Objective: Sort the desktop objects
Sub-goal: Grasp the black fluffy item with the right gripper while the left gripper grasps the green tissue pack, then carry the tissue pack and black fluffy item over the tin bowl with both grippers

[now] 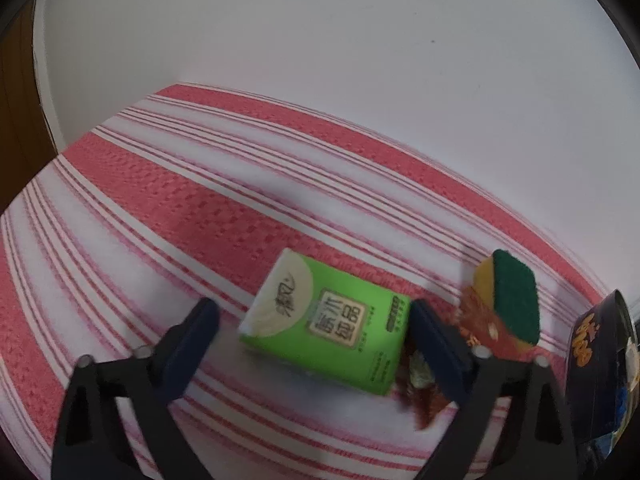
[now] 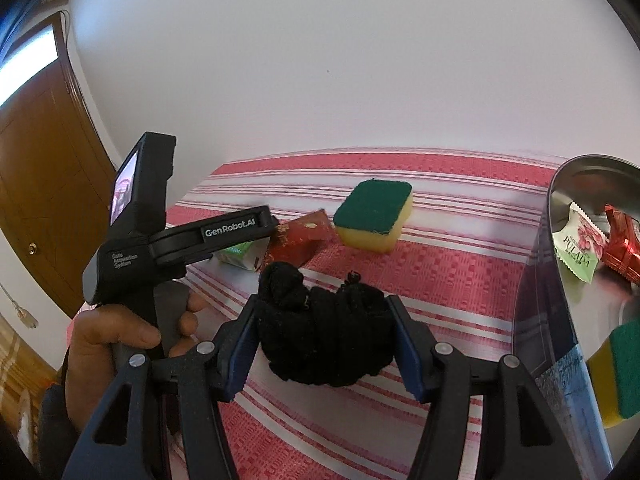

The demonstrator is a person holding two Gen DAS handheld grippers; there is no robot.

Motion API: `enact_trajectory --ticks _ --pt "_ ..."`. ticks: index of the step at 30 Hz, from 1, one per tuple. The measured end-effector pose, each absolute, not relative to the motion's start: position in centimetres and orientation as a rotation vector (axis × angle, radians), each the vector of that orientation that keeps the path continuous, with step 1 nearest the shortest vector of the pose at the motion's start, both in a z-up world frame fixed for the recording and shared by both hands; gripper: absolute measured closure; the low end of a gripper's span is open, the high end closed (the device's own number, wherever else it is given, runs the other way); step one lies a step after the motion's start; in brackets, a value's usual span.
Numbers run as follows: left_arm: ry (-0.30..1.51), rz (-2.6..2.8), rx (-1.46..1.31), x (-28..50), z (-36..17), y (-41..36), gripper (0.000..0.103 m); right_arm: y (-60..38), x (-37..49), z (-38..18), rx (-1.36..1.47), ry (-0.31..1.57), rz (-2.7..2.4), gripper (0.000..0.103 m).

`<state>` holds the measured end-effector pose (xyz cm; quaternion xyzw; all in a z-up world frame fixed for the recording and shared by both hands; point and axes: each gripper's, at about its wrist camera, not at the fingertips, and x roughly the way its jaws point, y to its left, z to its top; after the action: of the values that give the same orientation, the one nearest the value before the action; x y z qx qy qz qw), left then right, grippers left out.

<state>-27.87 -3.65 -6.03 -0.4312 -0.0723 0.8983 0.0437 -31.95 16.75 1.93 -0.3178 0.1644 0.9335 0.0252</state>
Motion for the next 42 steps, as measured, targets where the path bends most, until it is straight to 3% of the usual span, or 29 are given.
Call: enact_trajectory --ticks 1,10,19,26,36,42 --pt "-0.2 2.758 -1.32 -27.8 -6.0 -3.5 0.028 16.8 -32.1 1.8 -0.983 0.51 2.886 0.04" --pt "-0.251 2.793 -1.269 -26.6 -5.7 -4.9 0.029 16.3 -30.7 3.4 -0.864 0.471 2.908 0.04" --pt "-0.362 3.028 -0.778 -21.9 -1.3 -6.1 0.029 15.0 -27.5 6.4 -0.485 0.253 2.915 0.04" --pt "-0.21 2.958 -0.627 -19.6 -0.3 -3.0 0.029 14.8 -25.3 7.7 -0.33 0.098 2.836 0.04" --pt "0.021 2.929 -0.534 -17.9 0.0 1.0 0.029 14.9 -25.5 7.2 -0.356 0.111 2.833 0.04" --pt "0.069 2.915 -0.523 -17.3 0.1 1.9 0.029 14.3 -25.3 6.7 -0.353 0.063 2.855 0.04"
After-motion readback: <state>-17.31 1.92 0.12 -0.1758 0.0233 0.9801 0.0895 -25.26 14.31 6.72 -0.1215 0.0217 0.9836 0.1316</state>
